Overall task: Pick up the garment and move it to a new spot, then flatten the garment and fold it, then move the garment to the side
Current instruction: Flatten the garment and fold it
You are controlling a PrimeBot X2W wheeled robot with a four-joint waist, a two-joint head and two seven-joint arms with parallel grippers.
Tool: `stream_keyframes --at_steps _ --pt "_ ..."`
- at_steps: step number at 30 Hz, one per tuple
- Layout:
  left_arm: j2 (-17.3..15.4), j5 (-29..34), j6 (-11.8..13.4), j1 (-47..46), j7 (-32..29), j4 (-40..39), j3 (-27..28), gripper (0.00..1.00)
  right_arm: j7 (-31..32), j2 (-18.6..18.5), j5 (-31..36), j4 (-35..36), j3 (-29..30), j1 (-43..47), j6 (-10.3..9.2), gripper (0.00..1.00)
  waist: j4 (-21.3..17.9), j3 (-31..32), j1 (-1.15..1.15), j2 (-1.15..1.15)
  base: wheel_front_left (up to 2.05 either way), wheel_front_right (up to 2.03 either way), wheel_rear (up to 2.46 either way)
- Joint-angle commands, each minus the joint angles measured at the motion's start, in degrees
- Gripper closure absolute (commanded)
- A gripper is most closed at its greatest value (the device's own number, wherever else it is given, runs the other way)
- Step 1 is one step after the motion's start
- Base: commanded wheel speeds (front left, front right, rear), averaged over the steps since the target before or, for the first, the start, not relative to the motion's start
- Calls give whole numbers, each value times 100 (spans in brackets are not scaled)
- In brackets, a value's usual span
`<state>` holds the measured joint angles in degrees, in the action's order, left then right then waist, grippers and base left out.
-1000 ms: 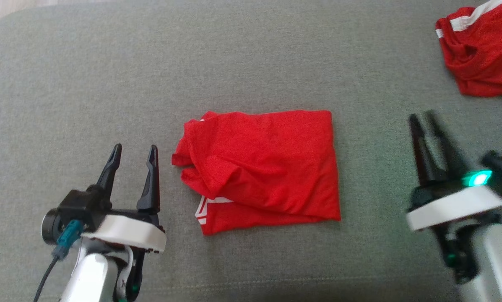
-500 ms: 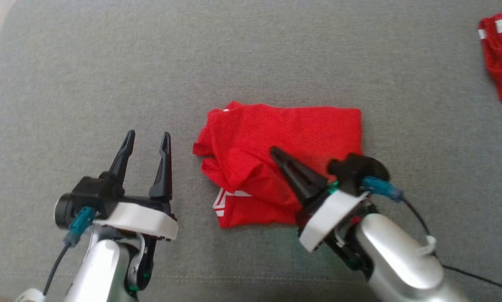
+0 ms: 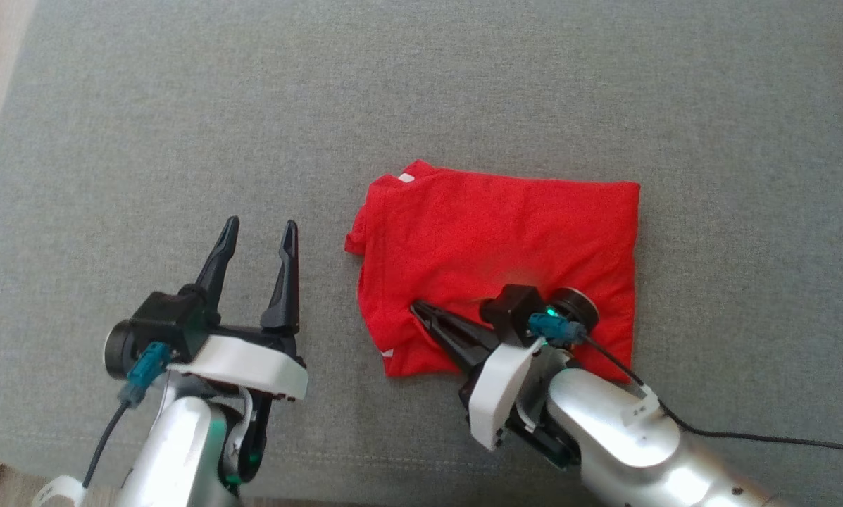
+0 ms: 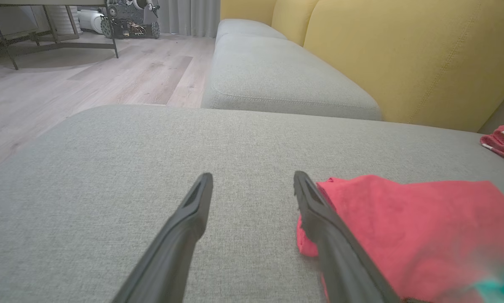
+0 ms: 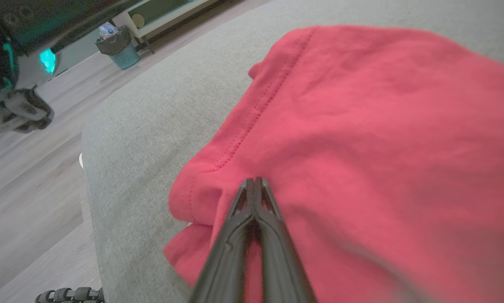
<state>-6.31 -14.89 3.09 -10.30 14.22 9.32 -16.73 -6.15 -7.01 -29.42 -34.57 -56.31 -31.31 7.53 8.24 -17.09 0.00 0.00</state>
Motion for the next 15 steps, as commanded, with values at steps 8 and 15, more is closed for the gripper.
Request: stream_keyframes --at_steps 8,15 --pt "-61 -9 19 -159 71 -128 207 0 -654 137 -335 43 242 -294 -4 100 -149 152 0 0 0 0 0" --pt "-150 -15 45 -59 74 -202 269 0 -836 -305 -121 641 1660 -22 -4 64 -412 304 0 0 0 0 0"
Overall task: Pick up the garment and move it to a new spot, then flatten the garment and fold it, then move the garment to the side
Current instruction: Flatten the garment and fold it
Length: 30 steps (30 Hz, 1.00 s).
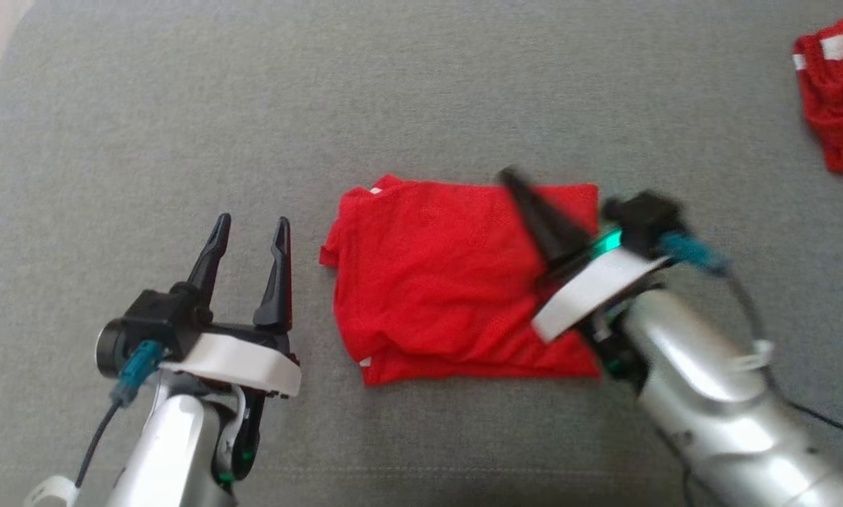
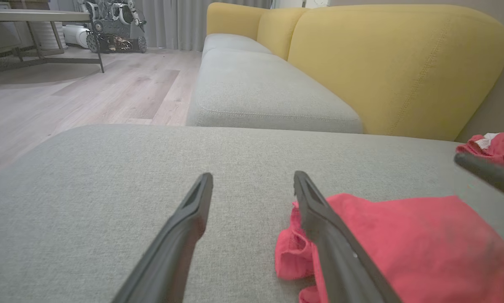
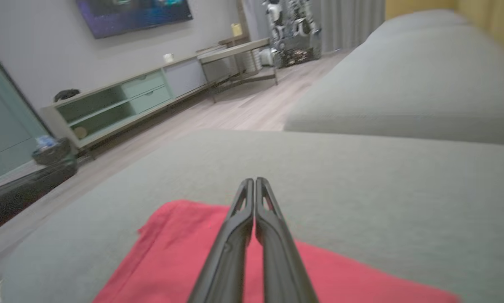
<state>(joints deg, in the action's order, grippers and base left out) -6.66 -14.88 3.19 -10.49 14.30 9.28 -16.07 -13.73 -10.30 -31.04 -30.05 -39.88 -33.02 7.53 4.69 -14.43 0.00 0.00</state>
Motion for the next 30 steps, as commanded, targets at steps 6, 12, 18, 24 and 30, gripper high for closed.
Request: stream_keyframes --at_steps 6,12,18,24,30 --pt "-207 -2 88 2 62 -283 246 0 -97 -269 536 735 1314 607 -4 0 -212 99 0 0 0 0 0" --pt "-304 -2 123 78 29 -340 265 0 179 -348 1150 1604 2634 1475 -4 0 -309 265 0 0 0 0 0" --pt "-427 15 178 302 -33 -444 272 0 734 -199 1610 2513 3273 2325 -4 0 -414 501 0 0 0 0 0" --pt "-501 33 243 556 -78 -548 246 0 1103 -34 1748 3064 3529 2823 -4 0 -458 694 0 0 0 0 0" --pt "-561 7 279 763 -88 -654 243 0 1276 72 1791 3330 3655 3125 -4 0 -464 855 0 0 0 0 0"
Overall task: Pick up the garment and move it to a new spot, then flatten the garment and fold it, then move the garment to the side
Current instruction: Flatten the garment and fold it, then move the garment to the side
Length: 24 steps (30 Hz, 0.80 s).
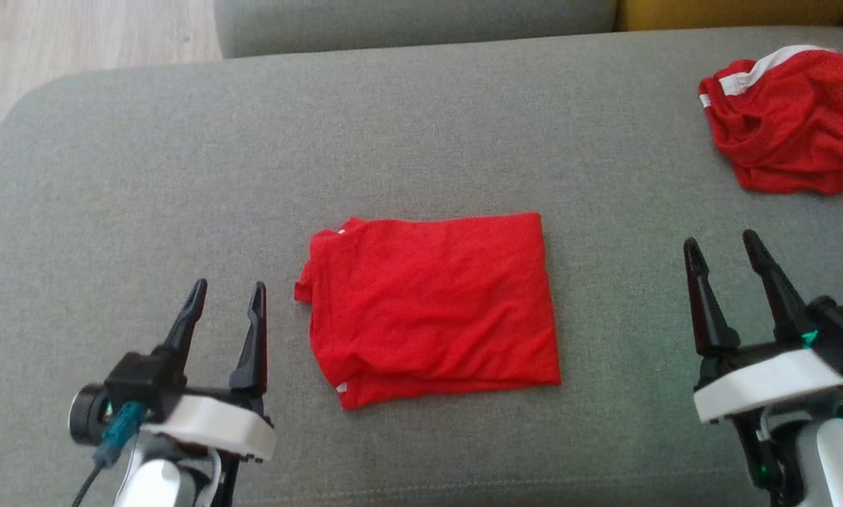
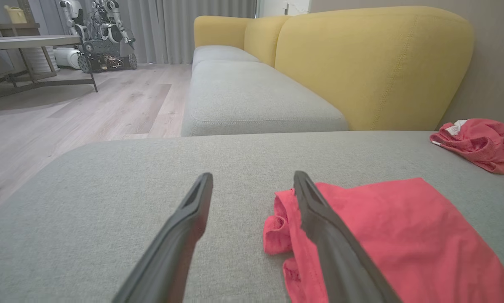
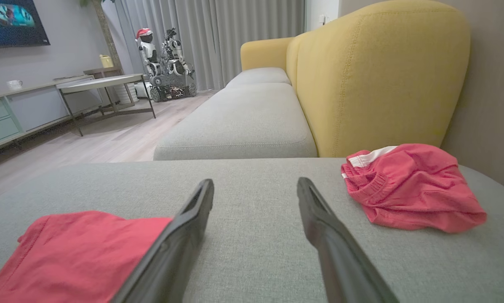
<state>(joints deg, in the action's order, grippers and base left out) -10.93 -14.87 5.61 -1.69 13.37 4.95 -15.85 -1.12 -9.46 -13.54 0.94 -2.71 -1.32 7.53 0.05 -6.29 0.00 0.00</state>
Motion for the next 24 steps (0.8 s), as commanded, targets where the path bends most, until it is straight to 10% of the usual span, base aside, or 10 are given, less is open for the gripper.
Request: stream_keyframes --at_steps 1,24 --pt "-147 -1 45 -82 -2 -241 225 0 37 7 43 259 -45 -1 -4 0 -4 68 0 0 0 0 0" --pt "-332 -65 173 417 -194 -402 170 0 344 108 73 565 -25 583 -4 0 -86 699 0 0 0 0 0"
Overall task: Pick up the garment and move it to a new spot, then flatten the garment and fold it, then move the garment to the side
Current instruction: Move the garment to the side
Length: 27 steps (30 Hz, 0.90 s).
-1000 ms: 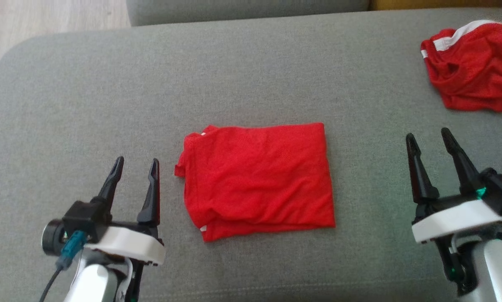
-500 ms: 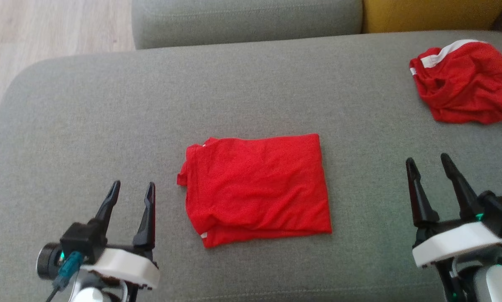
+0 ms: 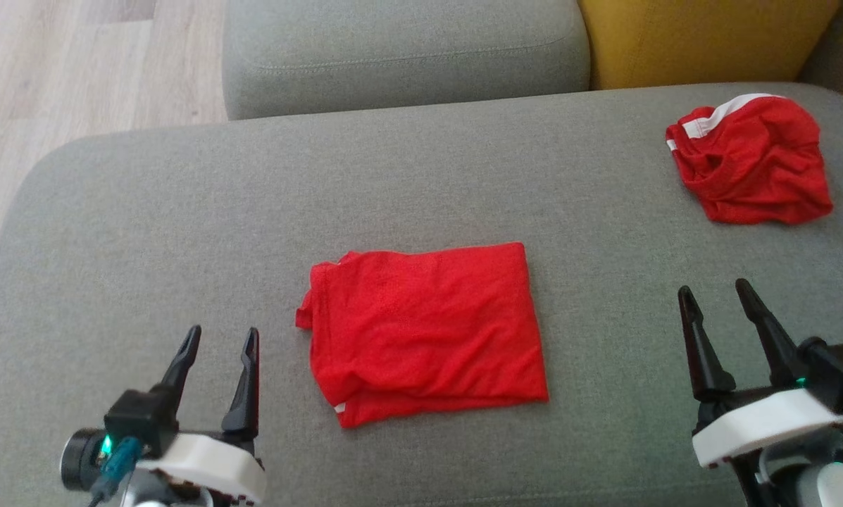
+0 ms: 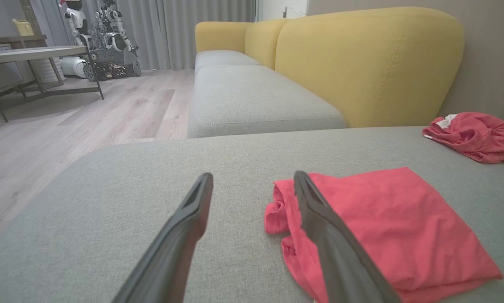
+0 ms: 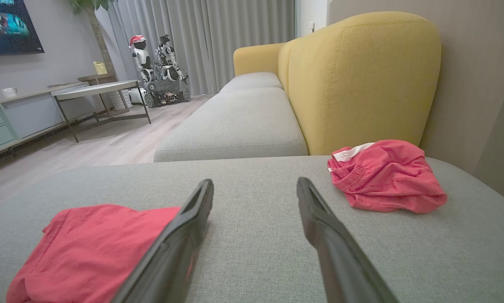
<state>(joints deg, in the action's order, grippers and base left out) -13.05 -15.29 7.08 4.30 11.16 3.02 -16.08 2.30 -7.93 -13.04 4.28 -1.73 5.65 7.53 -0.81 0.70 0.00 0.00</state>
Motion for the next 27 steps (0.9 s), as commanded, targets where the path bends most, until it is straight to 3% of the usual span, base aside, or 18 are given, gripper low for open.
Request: stream_keyframes --at_steps 1,27 --pt "-121 -25 34 -176 23 -211 191 0 6 -46 17 228 -120 -107 -4 0 -4 11 0 0 0 0 0" --pt "-130 -128 155 -210 56 -166 152 0 -9 -63 -24 134 -154 -111 -4 0 6 81 0 0 0 0 0"
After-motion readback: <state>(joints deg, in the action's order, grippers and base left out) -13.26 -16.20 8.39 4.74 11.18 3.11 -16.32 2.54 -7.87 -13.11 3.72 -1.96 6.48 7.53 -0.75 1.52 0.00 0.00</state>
